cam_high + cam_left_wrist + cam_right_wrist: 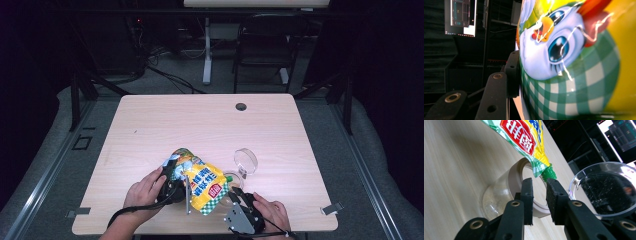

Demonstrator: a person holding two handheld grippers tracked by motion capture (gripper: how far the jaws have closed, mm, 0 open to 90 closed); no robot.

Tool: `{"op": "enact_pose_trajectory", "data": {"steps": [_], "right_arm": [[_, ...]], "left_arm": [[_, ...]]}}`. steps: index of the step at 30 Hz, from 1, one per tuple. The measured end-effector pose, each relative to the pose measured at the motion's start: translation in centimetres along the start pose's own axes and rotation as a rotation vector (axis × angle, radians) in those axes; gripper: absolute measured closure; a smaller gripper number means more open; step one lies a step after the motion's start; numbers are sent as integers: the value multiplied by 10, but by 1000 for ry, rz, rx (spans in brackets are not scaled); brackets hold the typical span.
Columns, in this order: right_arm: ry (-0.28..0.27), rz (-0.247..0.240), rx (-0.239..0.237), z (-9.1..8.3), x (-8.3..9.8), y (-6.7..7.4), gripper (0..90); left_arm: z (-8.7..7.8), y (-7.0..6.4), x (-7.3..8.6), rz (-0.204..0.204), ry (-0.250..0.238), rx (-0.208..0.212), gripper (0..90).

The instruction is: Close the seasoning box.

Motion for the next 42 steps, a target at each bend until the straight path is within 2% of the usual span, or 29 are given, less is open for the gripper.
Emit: {"op": "enact_pose_trajectory", "data": {"steps": [4,8,17,20,24,30,42], "right_arm": [[-27,-42,27,0,-3,3,770],[-30,-85,53,2,-4,6,777],[-42,-162,93,5,-6,10,816],[-47,-204,115,7,-7,12,844],[-50,-229,137,8,-9,13,872],[-57,-253,152,8,-11,14,896],[-72,-234,151,6,-14,17,900]], "left_arm": [[0,-1,-2,8,-6,4,602],[0,-2,-4,3,-9,12,602],[0,0,-8,19,-14,4,603],[-1,0,-8,28,-11,9,603],[-1,2,-8,35,-7,7,603],[-3,5,-5,57,-1,3,603],[-8,13,-3,98,8,-12,603]]}}
Point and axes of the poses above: each handheld gripper's, and its own axes: z roughly forward along the jaws, x roughly out of its underside, y roughly to its left, the point moved 10 cm from there along z, roughly forward along the jaws, and after that the axes turned 14 degrees about z, right-handed, at the moved point
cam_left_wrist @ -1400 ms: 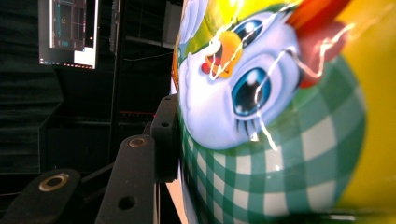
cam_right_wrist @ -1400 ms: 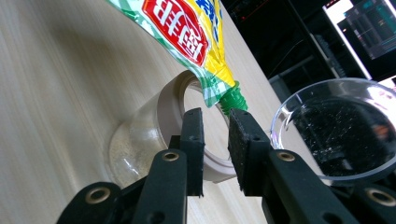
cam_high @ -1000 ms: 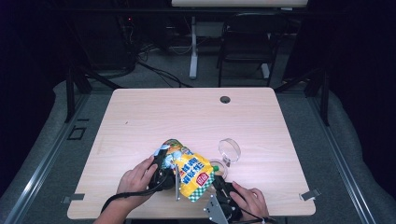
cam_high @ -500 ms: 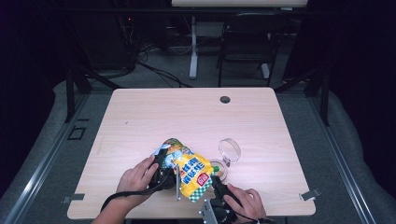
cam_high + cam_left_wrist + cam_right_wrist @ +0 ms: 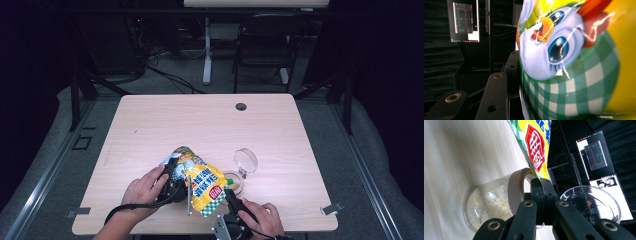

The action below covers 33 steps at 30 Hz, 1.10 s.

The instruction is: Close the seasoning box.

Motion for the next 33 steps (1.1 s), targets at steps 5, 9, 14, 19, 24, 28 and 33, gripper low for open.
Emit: {"op": "enact_pose_trajectory", "data": {"steps": [5,9,14,19,24,28,33], "right_arm": [[1,6,1,0,0,0,900],[-1,13,0,0,-1,1,900],[-10,19,7,1,-2,0,900],[-8,30,5,1,-1,1,900],[-5,34,2,2,-1,1,900],[-8,40,1,2,-1,2,900],[-12,43,1,3,-2,3,900]], "left_arm": [[-1,3,1,23,6,-9,603],[-3,8,1,46,12,-23,604],[-4,11,2,64,20,-38,604],[-4,13,2,77,27,-57,604],[-5,15,2,98,34,-68,604],[-6,18,2,113,40,-84,605],[-8,21,3,139,49,-87,605]]}}
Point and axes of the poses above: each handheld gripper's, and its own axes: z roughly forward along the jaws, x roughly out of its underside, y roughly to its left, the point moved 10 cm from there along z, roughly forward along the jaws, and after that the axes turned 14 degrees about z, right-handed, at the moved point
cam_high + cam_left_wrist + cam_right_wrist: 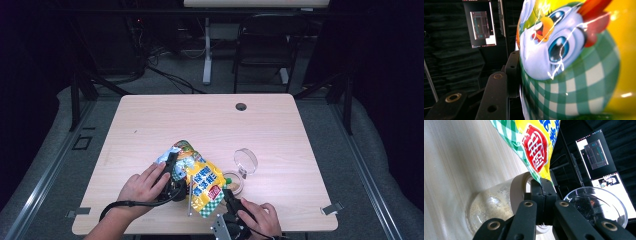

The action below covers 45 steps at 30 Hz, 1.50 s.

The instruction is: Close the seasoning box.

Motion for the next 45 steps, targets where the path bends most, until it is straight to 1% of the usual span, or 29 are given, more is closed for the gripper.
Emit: {"op": "enact_pose_trajectory", "data": {"steps": [5,6,7,8,10,12,13,16,19,20,23,29,30,31,32,33,36,38,40,41,42,43,45], "right_arm": [[-2,1,0,1,0,1,900],[-2,3,0,1,-1,2,900],[-1,4,2,1,-1,2,900],[2,3,4,0,-1,2,900],[-1,9,6,0,-1,2,900],[-1,9,7,0,-1,2,900],[-4,11,7,1,-1,2,900],[6,2,12,0,-1,1,900],[-5,19,6,1,-1,2,900],[-9,25,6,1,-1,2,900],[-14,32,7,1,-2,2,900],[-16,61,7,1,-2,1,900],[-17,63,9,1,-3,1,900],[-14,66,10,0,-2,0,900],[-18,65,10,0,-3,0,900],[-18,65,12,0,-3,0,900],[-16,64,16,0,-2,-1,900],[-21,66,17,0,-2,-1,900],[-22,63,20,0,-2,-1,900],[-26,62,22,0,-2,-2,900],[-27,60,20,0,-1,-2,899],[-30,58,22,0,-2,-2,897],[-34,53,26,0,-2,-2,888]], "left_arm": [[-1,3,1,20,4,4,612],[-1,3,0,17,2,3,614],[-1,4,1,27,3,1,615],[-1,7,1,33,1,-11,617],[-1,6,1,30,1,-5,619],[-2,7,1,34,1,-12,619],[-2,8,1,43,3,-15,620],[-2,9,1,48,5,-18,621],[-3,10,2,54,5,-13,621],[-3,11,2,63,7,-11,621],[-3,12,2,55,6,-15,622],[-4,16,2,74,4,-14,623],[-5,19,2,83,7,-29,623],[-5,19,2,79,6,-28,623],[-4,17,2,71,4,-10,624],[-4,17,2,72,2,-10,626],[-4,17,2,69,-2,10,629],[-4,16,2,58,-7,18,636],[-4,14,2,39,-15,40,644],[-4,14,2,44,-16,45,645],[-3,14,2,36,-24,35,646],[-3,14,2,35,-22,49,646],[-3,14,2,29,-32,55,647]]}}
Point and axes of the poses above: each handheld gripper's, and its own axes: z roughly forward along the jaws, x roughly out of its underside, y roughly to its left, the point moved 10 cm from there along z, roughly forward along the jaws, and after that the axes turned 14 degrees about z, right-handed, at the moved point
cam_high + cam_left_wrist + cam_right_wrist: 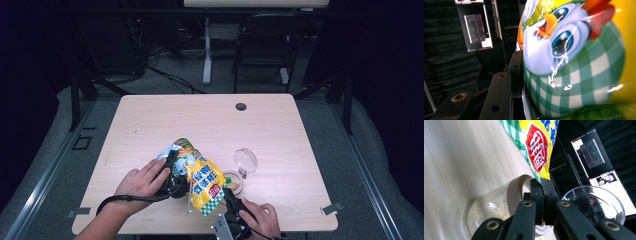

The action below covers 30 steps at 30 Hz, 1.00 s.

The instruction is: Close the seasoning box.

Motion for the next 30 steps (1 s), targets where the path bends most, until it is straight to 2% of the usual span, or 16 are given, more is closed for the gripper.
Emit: {"op": "enact_pose_trajectory", "data": {"steps": [9,10,11,12,13,14,16,17,18,21,27,30], "right_arm": [[7,22,26,1,5,-9,748],[5,23,31,2,5,-10,736],[5,20,36,2,5,-10,730],[7,0,44,3,6,-12,717],[-7,3,44,4,5,-12,710],[11,-5,50,4,7,-13,708],[15,-10,56,5,7,-14,704],[-5,-5,57,7,6,-14,702],[4,-7,61,8,7,-15,700],[-14,-11,68,11,5,-15,703],[-4,-23,74,13,5,-14,709],[-6,-18,70,16,4,-13,708]], "left_arm": [[-2,-1,0,-23,-25,17,647],[-1,0,0,-27,-33,4,647],[-2,0,0,-31,-33,20,647],[-3,-1,-1,-33,-34,26,648],[-3,0,-1,-40,-35,25,647],[-4,0,-1,-38,-38,24,647],[-4,1,-2,-43,-45,25,648],[-5,2,-3,-42,-47,27,647],[-5,2,-3,-45,-49,29,647],[-5,1,-4,-49,-48,32,647],[-5,3,-2,-42,-42,23,647],[-4,2,0,-40,-35,34,647]]}}
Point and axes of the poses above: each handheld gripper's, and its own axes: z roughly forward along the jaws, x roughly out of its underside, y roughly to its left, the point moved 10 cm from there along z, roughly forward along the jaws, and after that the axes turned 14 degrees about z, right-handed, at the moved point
